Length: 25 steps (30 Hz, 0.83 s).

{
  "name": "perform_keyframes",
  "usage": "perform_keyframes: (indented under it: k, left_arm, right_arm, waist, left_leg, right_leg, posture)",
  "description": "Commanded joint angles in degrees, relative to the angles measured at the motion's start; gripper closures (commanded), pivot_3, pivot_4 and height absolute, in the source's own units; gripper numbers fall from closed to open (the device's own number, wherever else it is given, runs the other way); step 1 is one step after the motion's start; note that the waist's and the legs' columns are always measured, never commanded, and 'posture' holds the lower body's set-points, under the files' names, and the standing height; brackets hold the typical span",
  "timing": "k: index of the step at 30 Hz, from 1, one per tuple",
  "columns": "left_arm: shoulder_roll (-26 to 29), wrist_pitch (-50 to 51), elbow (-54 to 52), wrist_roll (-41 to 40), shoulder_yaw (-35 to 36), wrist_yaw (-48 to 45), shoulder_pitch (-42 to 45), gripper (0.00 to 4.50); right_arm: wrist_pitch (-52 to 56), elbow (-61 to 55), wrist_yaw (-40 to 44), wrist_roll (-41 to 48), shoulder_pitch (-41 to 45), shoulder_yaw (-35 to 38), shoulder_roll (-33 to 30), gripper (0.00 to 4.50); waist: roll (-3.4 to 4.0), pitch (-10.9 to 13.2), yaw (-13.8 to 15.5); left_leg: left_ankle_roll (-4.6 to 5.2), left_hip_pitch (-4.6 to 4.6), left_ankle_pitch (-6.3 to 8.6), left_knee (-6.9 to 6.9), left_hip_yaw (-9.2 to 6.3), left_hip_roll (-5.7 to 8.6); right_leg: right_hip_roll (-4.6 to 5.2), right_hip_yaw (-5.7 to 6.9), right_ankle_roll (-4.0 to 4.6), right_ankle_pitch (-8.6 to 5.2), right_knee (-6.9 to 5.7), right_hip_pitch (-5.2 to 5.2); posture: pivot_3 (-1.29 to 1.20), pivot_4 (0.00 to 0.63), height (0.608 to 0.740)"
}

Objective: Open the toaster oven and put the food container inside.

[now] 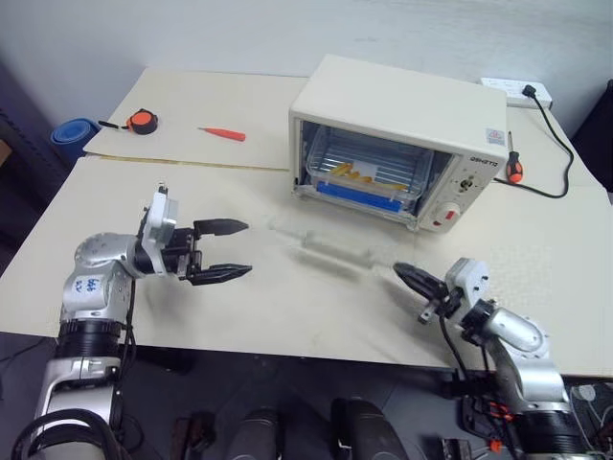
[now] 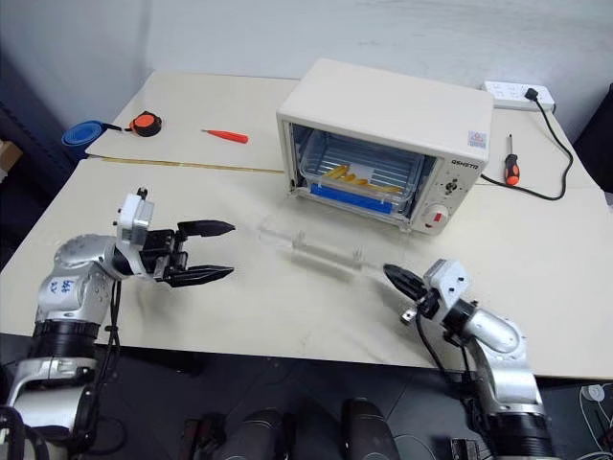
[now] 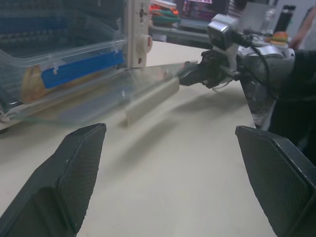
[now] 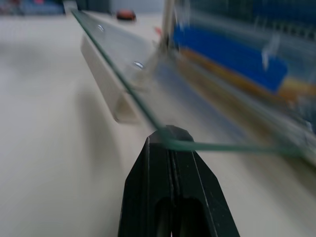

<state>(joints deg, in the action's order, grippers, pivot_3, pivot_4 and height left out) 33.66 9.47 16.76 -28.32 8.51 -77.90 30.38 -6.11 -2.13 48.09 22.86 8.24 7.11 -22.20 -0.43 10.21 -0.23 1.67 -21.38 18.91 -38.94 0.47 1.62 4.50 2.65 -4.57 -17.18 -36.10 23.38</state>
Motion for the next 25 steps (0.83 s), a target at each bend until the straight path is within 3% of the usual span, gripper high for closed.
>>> perform_keyframes:
  k: [1,7,11,13,18,22,25]
  left_arm:
    - [0.6,-2.3,-1.0,-1.7,5.2,4.5,0.7,0.03]
    - [1.8,-7.8,-0.3,0.5,7.6,7.1,-2.0,0.03]
    - [4.2,-9.0,-2.2,2.4,8.2,8.8,-9.1,0.01]
    - [5.6,-10.2,-5.5,4.5,8.6,10.9,-14.6,0.00]
    - [6.0,-10.9,-11.1,5.3,9.5,14.9,-23.4,0.00]
    - [5.6,-10.3,-15.3,4.7,10.6,17.3,-27.8,0.00]
    - [5.1,-10.3,-17.6,4.6,12.0,19.8,-31.0,0.00]
  right_arm:
    - [1.2,-4.1,-3.5,6.8,3.6,5.2,0.8,4.50]
    - [8.6,-7.1,-5.2,13.2,9.0,7.6,-1.9,4.50]
    - [11.8,-9.2,2.5,12.7,5.5,6.7,-9.5,4.32]
    - [11.5,-9.6,7.8,12.0,3.0,6.7,-14.0,3.91]
    - [3.8,-6.0,20.6,8.9,-5.3,6.8,-19.8,2.29]
    - [-4.2,-1.4,25.2,6.0,-9.6,6.6,-19.0,1.00]
    - [-6.5,0.5,23.5,5.7,-9.5,7.7,-17.3,0.16]
  waist:
    - [0.00,0.0,0.1]
    - [0.01,0.0,0.1]
    - [0.03,0.0,0.1]
    - [0.02,0.0,0.0]
    - [0.02,0.0,0.5]
    - [0.04,0.0,0.6]
    - [0.04,0.0,0.4]
  left_leg:
    - [0.00,0.00,0.00,0.00,0.00,0.01]
    - [-0.02,-0.01,0.03,0.05,-0.03,0.02]
    - [-0.01,-0.01,0.03,0.22,-0.02,0.02]
    - [0.05,0.00,0.07,0.32,-0.01,0.02]
    - [0.14,0.04,0.10,0.44,0.04,0.01]
    - [0.17,0.27,0.12,0.55,-0.01,0.01]
    - [0.30,0.32,0.19,0.58,-0.02,0.00]
  right_leg:
    - [0.01,0.00,0.00,0.00,0.01,-0.01]
    - [0.03,0.02,0.00,0.00,0.03,0.01]
    - [0.03,0.02,0.00,0.00,0.03,0.02]
    - [0.03,0.01,0.00,0.00,0.07,0.01]
    - [0.07,-0.03,0.01,0.00,0.35,-0.03]
    - [0.11,0.00,0.02,-0.01,0.49,-0.31]
    - [0.12,0.00,0.02,-0.01,0.48,-0.33]
  posture:
    - [0.00,0.150,0.740]
    - [0.00,0.150,0.740]
    - [0.00,0.150,0.740]
    - [0.00,0.150,0.740]
    - [0.00,0.150,0.740]
    - [0.00,0.150,0.740]
    - [0.00,0.150,0.740]
